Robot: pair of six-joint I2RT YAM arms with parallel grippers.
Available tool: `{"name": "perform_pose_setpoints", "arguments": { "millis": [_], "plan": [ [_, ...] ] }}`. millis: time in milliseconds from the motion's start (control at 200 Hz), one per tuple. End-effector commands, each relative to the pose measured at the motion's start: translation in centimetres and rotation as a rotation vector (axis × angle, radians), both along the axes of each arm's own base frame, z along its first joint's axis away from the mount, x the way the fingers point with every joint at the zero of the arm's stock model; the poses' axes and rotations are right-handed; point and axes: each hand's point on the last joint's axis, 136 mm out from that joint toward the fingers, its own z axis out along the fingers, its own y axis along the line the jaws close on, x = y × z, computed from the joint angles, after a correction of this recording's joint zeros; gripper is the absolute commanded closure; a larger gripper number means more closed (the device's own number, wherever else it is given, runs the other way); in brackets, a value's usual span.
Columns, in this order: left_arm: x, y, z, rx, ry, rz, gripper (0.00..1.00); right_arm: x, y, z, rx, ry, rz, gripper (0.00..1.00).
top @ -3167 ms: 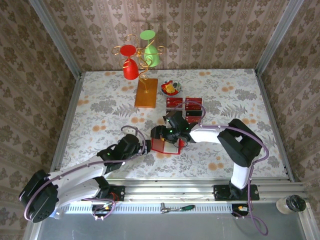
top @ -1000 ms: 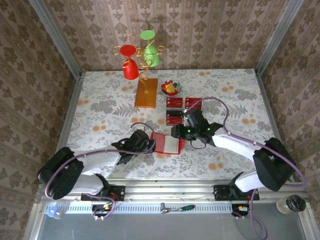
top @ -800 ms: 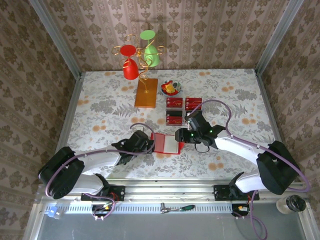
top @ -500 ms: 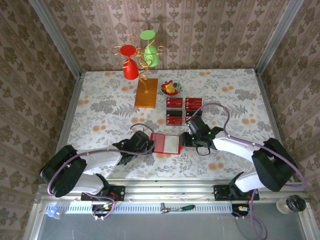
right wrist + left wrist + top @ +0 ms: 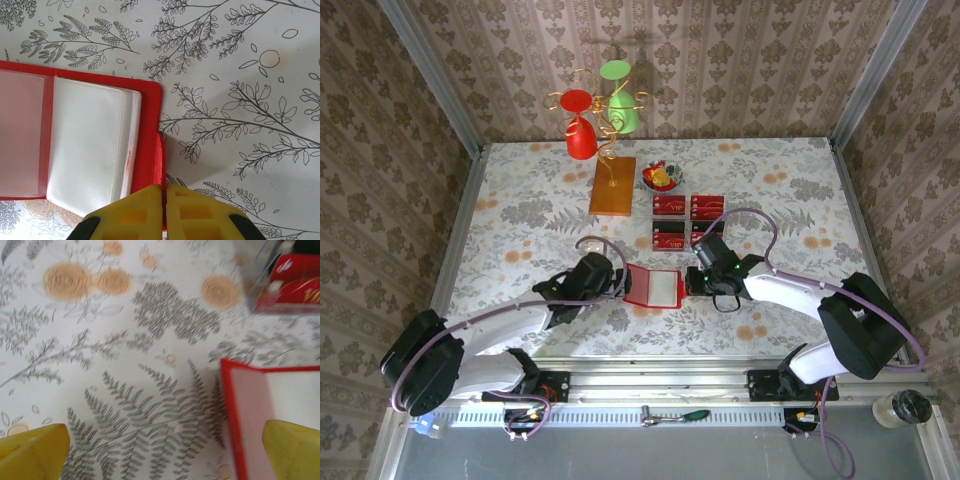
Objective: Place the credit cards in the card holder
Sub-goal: Move the card holder to the center of the table, then pick up the credit card from the storage box.
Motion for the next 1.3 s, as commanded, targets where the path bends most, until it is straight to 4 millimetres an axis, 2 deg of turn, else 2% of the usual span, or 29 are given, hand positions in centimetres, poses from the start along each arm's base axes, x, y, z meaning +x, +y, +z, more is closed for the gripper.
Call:
{"name": "perform_pose_setpoints", "arguments": {
  "millis": [0, 110, 270, 375, 400, 570, 860, 935, 995, 1130, 1295],
  "plan": [
    [0.2, -1.6, 1.9, -0.012, -0.020, -0.056, 0.00, -0.1, -0.4, -0.1, 0.002, 0.000, -0.014, 0.93],
    [0.4, -3.2, 2.4, -0.007, -0.023, -0.100, 0.00, -0.1, -0.5, 0.0, 0.004, -0.003, -0.016, 0.94],
    [-0.1, -4.4, 1.0, 0.043, 0.002, -0.132, 0.00, -0.3, -1.0, 0.0, 0.000, -0.004, -0.024, 0.96],
    [-0.6, -4.2, -0.7, 0.070, 0.031, -0.127, 0.00, -0.8, -1.5, -0.6, -0.012, 0.012, -0.035, 0.96],
    [-0.8, -4.0, -1.0, 0.074, 0.037, -0.123, 0.00, -0.8, -1.5, 0.2, 0.005, -0.012, -0.036, 0.96],
    [-1.5, -3.1, -3.3, 0.099, 0.077, -0.101, 0.00, -1.3, -2.0, 0.0, 0.014, -0.014, -0.059, 0.95],
    [-2.1, -1.1, -6.3, 0.150, 0.109, -0.050, 0.00, -1.9, -2.6, -1.5, 0.007, 0.010, -0.081, 0.93],
    [-2.2, -0.9, -6.7, 0.158, 0.113, -0.047, 0.00, -1.8, -2.5, -1.3, 0.013, 0.007, -0.076, 0.88],
    [-2.2, -0.9, -6.9, 0.156, 0.114, -0.047, 0.00, -1.5, -2.5, -0.5, 0.021, -0.008, -0.072, 0.79],
    [-2.1, -1.1, -6.7, 0.147, 0.107, -0.047, 0.00, -0.1, -2.9, 2.6, 0.030, -0.069, -0.071, 0.55],
    [-2.0, -1.1, -6.5, 0.144, 0.101, -0.044, 0.00, 2.4, -3.7, 6.4, 0.006, -0.156, -0.063, 0.38]
  ]
}}
